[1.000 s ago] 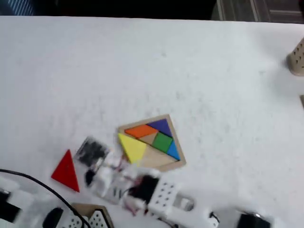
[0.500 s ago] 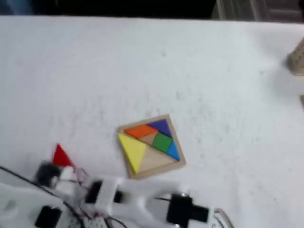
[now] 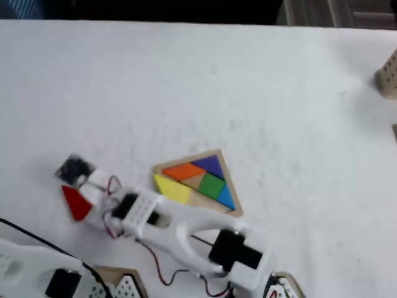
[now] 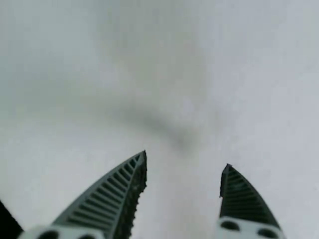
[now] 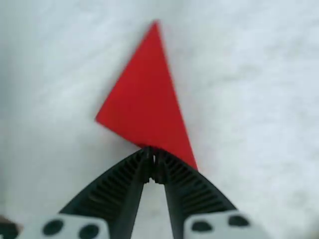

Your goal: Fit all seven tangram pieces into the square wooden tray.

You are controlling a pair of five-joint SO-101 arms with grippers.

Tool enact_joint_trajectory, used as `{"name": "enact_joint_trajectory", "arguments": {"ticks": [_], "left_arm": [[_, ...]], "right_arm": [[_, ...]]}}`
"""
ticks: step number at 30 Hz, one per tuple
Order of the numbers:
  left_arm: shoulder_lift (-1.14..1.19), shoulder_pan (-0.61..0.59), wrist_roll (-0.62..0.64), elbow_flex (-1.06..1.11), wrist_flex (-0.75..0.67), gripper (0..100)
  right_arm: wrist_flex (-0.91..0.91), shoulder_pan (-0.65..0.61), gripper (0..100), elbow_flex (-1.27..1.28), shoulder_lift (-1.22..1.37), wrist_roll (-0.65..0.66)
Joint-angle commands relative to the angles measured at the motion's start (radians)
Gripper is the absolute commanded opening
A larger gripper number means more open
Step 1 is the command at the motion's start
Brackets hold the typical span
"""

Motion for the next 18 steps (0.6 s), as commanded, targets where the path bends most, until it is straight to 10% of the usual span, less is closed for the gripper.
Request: {"name": "enact_joint_trajectory", "arguments": {"ticks": [1,8,18], "left_arm": [[-0.013,0.013,0.006,-0.046,0.011,2],[-0.013,0.015,0.008,-0.046,0.009,2],[-0.008,0.03,0.008,-0.055,-0.014,2]], "right_arm": [[-0.008,0.056,1.8,-0.051,-0.033,-0.009],[0.027,0.059,2.4,-0.048,-0.104,-0.002],[0.047,-0.065,30.1,-0.054,-0.131,0.12]]}}
